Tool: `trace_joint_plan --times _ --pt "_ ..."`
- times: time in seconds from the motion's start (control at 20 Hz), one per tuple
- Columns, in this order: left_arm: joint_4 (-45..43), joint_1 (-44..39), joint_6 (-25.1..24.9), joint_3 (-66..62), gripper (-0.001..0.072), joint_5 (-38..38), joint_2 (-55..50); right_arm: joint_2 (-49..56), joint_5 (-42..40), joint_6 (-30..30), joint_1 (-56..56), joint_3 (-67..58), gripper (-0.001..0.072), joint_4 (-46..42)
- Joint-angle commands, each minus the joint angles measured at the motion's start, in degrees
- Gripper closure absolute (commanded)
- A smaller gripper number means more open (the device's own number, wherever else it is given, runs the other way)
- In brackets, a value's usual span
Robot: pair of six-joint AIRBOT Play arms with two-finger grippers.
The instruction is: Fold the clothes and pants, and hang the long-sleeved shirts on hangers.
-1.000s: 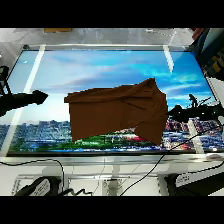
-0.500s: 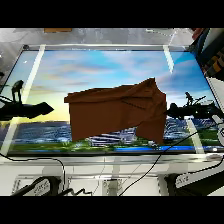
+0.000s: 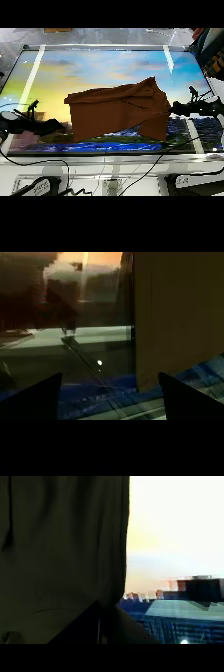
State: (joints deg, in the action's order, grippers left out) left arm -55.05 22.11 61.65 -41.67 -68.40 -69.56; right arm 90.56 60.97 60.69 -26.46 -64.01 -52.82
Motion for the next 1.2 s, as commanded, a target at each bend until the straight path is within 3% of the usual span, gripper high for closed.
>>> trace_joint_plan --times 0.0,0.6,0.75,0.85,0.9,0.95,1.0,1.15 --pt "5.99 -0.96 -3.52 5.95 0.0133 -0.61 -0.02 -1.95 -0.17 -0.11 0.07 -0.04 0.07 -1.79" --pt "10.25 -18.53 -3.78 13.46 0.0136 15.98 -0.13 -1.95 0.42 0.07 0.07 -0.04 0.07 0.44" --pt "12.28 -18.71 -3.74 13.44 0.0385 21.84 -0.13 -1.95 1.42 0.07 0.07 -0.04 0.0699 0.48" --pt "12.26 -18.56 -3.54 13.44 0.0392 22.38 -0.13 -1.95 2.29 0.07 0.07 -0.04 0.0699 0.5" --pt "12.28 -18.56 -3.54 13.44 0.0444 22.14 -0.13 -1.95 2.54 0.07 0.07 -0.04 0.0699 0.52" --pt "12.28 -18.56 -3.54 13.44 0.0597 21.75 -0.09 -1.97 3.15 0.09 0.07 -0.04 0.0699 0.55" --pt "12.28 -18.56 -3.56 13.4 0.0685 21.22 -0.02 -2.01 4.24 0.07 0.07 -0.04 0.07 0.59" --pt "12.24 -18.56 -4.37 11.89 0.0694 16.9 -0.02 -3.65 6.16 0.04 0.09 -0.04 0.07 0.57"
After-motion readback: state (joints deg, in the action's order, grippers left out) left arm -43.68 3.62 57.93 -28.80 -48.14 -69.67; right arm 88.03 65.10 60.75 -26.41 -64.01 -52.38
